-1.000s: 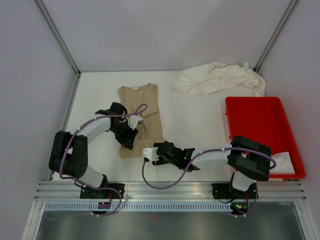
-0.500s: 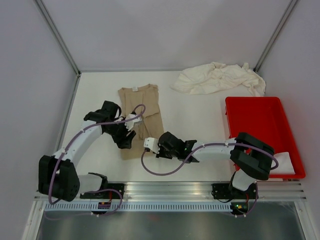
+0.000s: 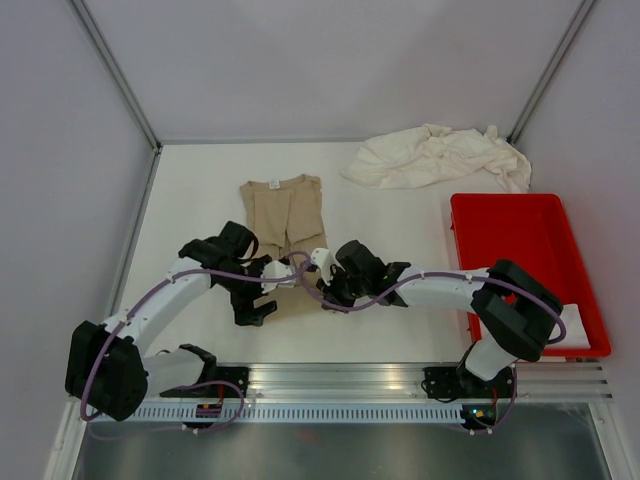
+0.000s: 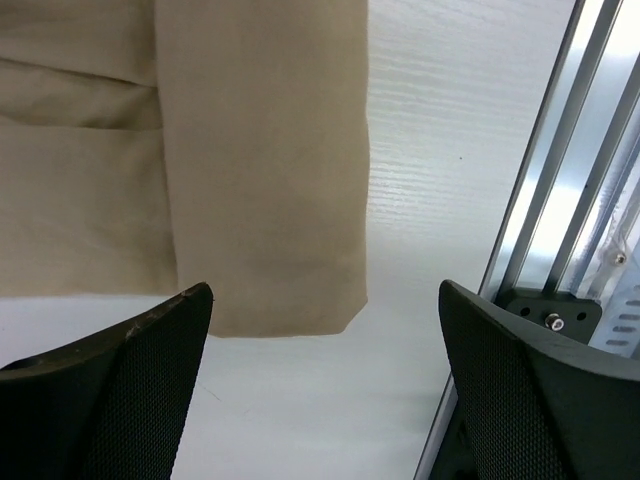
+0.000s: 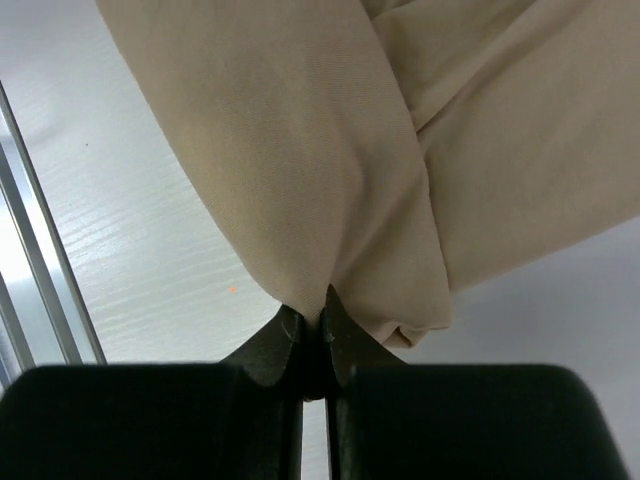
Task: Roll the t-shirts
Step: Roll the tshirt
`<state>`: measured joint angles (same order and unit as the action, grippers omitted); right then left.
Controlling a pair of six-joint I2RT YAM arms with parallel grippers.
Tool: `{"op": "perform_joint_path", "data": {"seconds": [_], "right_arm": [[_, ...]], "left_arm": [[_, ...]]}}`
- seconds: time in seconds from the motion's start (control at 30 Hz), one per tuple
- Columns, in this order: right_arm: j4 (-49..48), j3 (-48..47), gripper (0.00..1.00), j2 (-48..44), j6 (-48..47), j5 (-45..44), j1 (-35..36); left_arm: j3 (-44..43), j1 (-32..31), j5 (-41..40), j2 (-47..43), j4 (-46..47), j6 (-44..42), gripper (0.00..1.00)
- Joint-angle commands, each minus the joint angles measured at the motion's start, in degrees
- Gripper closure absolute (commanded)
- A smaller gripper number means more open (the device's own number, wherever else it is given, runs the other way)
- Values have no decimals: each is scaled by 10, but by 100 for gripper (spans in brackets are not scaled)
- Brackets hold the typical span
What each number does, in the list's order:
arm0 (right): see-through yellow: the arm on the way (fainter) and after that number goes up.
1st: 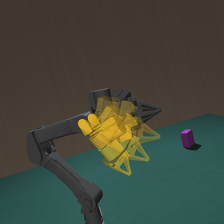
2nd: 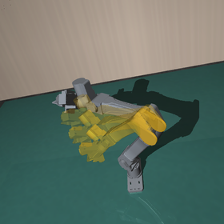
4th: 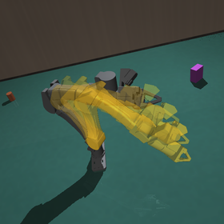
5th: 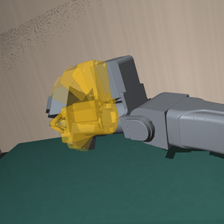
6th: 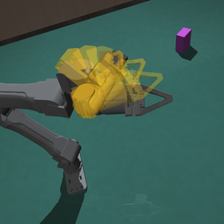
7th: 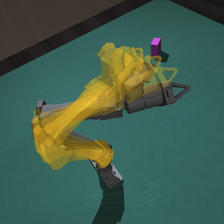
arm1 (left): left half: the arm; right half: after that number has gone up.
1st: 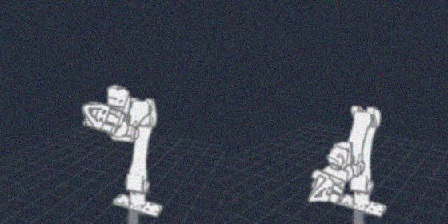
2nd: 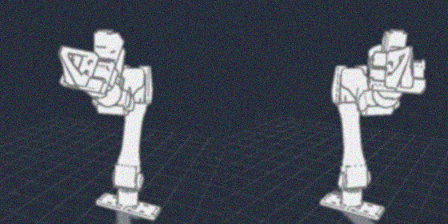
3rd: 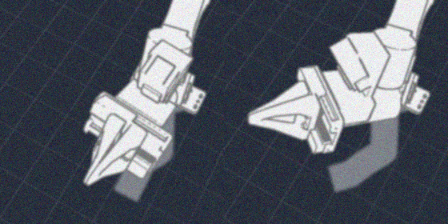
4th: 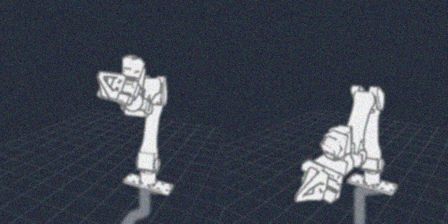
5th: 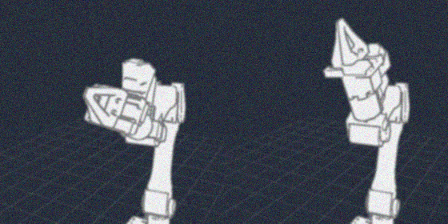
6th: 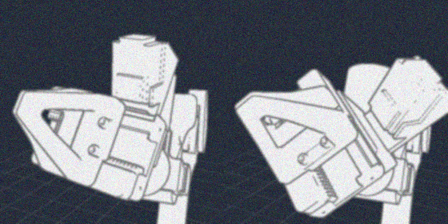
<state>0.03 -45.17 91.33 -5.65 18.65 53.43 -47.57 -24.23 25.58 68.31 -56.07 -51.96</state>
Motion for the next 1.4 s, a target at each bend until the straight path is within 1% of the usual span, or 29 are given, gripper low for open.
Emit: {"op": "perform_joint_path", "data": {"seconds": [0.0,0.1,0.17,0.27,0.3,0.4,0.43,0.47,0.5,0.57,0.6,0.63,0.67,0.7,0.8,0.83,0.87,0.9,0.97,1.0,1.07,1.1,1.17,1.23,1.33,1.37], "right_arm": [[-24,-5,97,-21,53,60,-17],[-43,1,97,-15,75,68,-24],[-56,6,97,-12,86,72,-26],[-66,10,97,-9,97,80,-33],[-68,11,97,-7,97,80,-35],[-67,11,98,-5,98,82,-39],[-68,12,98,-5,99,85,-43],[-70,12,98,-4,100,87,-45],[-71,12,98,-1,101,89,-46],[-71,11,97,-1,100,95,-49],[-70,11,98,0,98,96,-49],[-68,11,98,-1,95,97,-50],[-58,9,98,-2,93,97,-52],[-53,8,97,-4,89,97,-52],[-23,1,97,-6,72,107,-53],[-12,-3,97,-7,62,112,-54],[20,-11,96,-6,59,119,-53],[36,-15,96,-5,41,134,-54],[78,-22,96,-5,26,147,-54],[88,-23,96,-6,24,162,-53],[105,-19,96,-6,25,188,-53],[106,-16,96,-6,26,227,-53],[105,-8,95,-2,28,262,-53],[103,-6,93,7,33,272,-53],[107,-30,90,37,36,276,-66],[111,-40,88,54,37,278,-72]], "left_arm": [[26,-3,2,-12,-8,-47,0],[71,-14,-4,-24,38,-38,0],[102,-17,-27,-29,81,-7,1],[129,-18,-72,-27,137,1,3],[134,-19,-88,-25,157,2,6],[141,-23,-110,-17,175,13,13],[141,-24,-113,-17,184,23,22],[140,-25,-111,-14,187,27,28],[139,-27,-108,-13,188,28,38],[139,-28,-104,-13,190,36,50],[139,-28,-104,-13,189,37,63],[139,-28,-105,-13,189,40,72],[139,-28,-107,-15,185,40,83],[139,-28,-109,-16,181,39,97],[129,-28,-101,-21,139,8,98],[116,-27,-97,-21,123,-19,98],[108,-27,-94,-20,103,-37,98],[101,-26,-82,-18,54,-76,98],[79,-25,-74,-8,7,-100,98],[67,-24,-63,-3,-41,-125,98],[60,-24,-39,8,-77,-145,98],[57,-23,-31,11,-107,-160,98],[49,-21,-4,17,-132,-177,98],[42,-5,11,27,-153,-202,98],[27,28,13,70,-155,-221,98],[19,52,17,85,-156,-231,98]]}}
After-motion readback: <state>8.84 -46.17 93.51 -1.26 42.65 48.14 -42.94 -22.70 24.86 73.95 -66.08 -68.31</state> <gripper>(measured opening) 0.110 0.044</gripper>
